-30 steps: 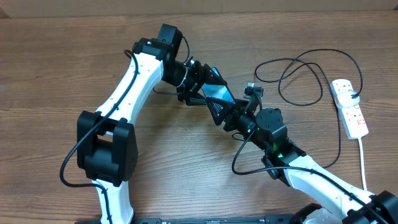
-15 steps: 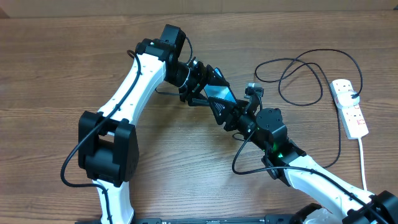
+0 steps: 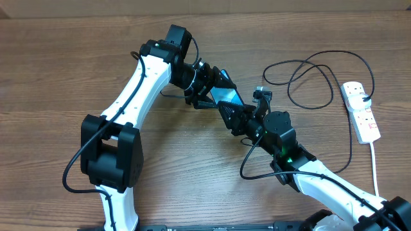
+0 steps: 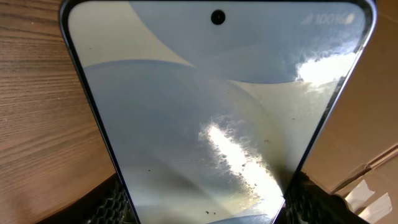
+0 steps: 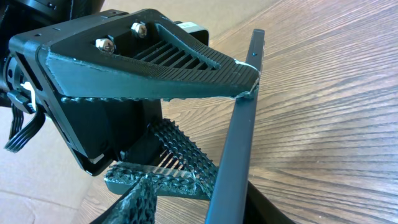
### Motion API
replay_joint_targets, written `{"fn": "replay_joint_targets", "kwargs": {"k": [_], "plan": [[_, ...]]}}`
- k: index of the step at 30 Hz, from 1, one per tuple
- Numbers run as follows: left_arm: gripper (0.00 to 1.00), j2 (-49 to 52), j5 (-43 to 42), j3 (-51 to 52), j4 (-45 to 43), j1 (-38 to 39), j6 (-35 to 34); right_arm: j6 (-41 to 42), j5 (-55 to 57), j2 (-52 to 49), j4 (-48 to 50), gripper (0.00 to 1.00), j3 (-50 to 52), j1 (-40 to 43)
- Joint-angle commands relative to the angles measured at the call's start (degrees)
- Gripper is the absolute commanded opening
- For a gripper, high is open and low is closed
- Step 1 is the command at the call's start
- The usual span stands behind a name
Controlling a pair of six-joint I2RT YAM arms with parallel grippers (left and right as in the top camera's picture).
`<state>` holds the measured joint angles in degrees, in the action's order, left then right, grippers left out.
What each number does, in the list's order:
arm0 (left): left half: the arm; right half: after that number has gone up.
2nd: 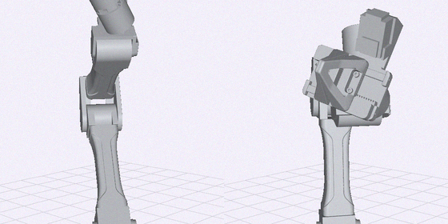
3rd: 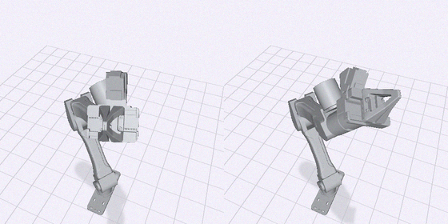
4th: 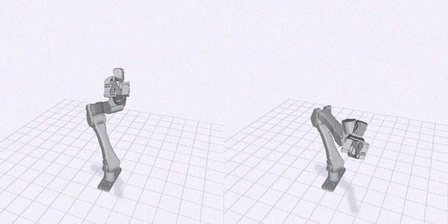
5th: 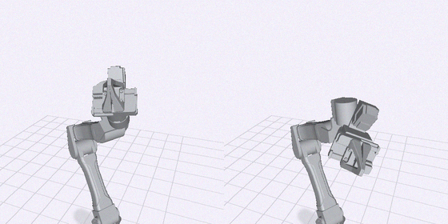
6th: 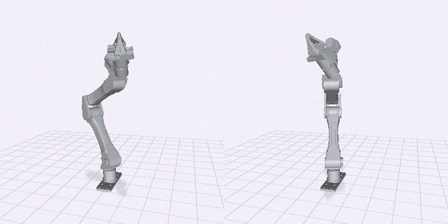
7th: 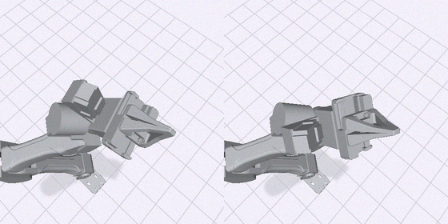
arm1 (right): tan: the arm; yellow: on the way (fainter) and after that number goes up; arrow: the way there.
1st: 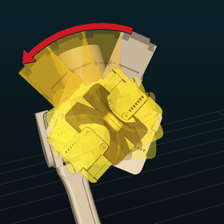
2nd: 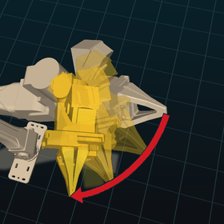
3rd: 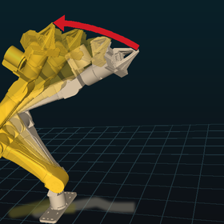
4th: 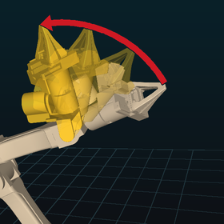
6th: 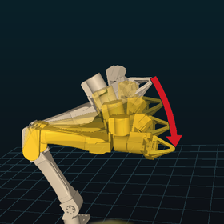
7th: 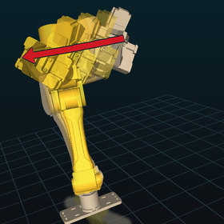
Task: Plug charger to phone and switch on socket
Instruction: 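Grasp the phone's lower edge with the right gripper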
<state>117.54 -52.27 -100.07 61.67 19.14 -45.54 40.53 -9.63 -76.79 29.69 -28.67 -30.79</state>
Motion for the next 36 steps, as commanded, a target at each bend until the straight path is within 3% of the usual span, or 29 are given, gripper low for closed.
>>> {"fn": "replay_joint_targets", "kwargs": {"k": [1, 14, 25, 29, 36], "plan": [[0.50, 0.1, 0.3, -1.8, -0.4, 0.5, -0.8, 0.0, -1.1, 0.0, 0.7, 0.38, -1.0, -0.4], [0.51, 0.1, 4.9, -1.8, -0.5, 0.9, -1.6, 0.3, -2.1, 0.0, 0.8, 0.29, -1.0, -0.4], [0.51, 0.1, 5.0, -1.8, -2.2, 2.5, -3.0, 1.7, -2.4, 0.0, 0.2, 0.32, -1.0, -0.4], [0.50, 0.1, 6.0, -1.8, -2.4, 2.8, -3.7, 1.7, -0.9, 0.0, -2.9, 0.14, -1.0, -0.4], [0.50, 0.1, 6.2, -1.8, -2.4, 2.8, -3.7, 1.7, -0.2, 0.0, -4.1, 0.07, -1.0, -0.4]]}}
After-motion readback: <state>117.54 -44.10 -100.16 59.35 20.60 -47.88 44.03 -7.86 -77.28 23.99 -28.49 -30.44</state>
